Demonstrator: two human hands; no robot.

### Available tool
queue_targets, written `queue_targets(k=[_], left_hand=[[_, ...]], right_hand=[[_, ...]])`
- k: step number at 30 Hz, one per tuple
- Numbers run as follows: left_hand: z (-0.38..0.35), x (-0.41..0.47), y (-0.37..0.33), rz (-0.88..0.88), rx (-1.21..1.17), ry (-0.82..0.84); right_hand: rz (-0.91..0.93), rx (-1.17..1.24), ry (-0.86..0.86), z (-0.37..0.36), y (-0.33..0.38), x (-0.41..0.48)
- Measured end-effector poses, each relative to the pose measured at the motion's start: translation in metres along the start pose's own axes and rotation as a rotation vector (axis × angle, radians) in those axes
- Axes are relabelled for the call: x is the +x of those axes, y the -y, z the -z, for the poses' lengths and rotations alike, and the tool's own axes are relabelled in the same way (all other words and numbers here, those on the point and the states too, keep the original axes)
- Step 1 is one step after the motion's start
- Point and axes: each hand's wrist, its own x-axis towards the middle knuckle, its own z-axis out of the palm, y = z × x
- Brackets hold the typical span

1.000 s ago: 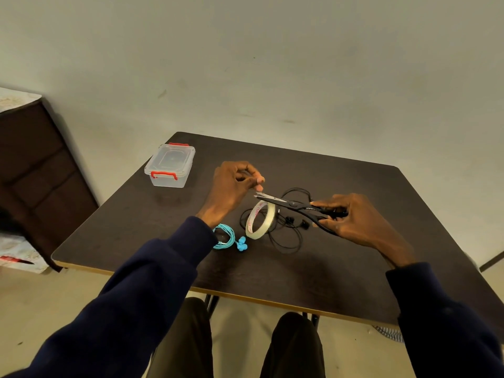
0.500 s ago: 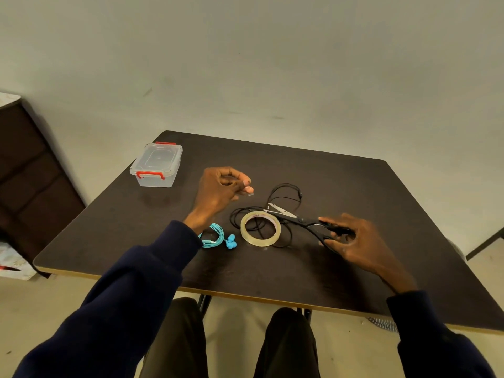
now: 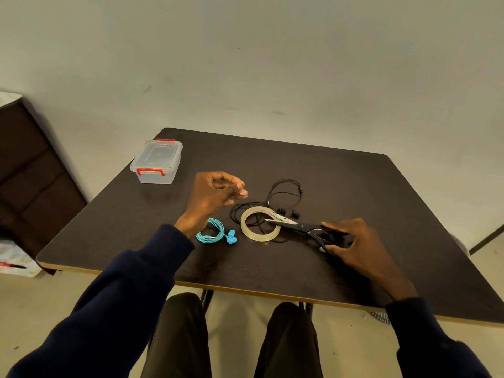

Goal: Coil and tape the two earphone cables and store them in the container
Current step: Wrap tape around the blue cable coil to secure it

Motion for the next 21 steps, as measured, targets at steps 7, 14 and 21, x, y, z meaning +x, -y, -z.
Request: queue_targets(k=[7, 14, 21], left_hand=[[0.003, -0.010, 0.001, 0.055, -0.038, 0.012], [0.008, -0.014, 0.005, 0.064, -0.033, -0.003], [0.015, -0.017, 0.007, 0.112, -0.097, 0.003]], right_hand=[[0.053, -0.365, 0.215, 0.003, 0.005, 0.009], [0.060, -0.446, 0.323, 0.003, 0.023, 0.012], [0.097, 0.019, -0.094, -0.004, 0.060, 0.014]])
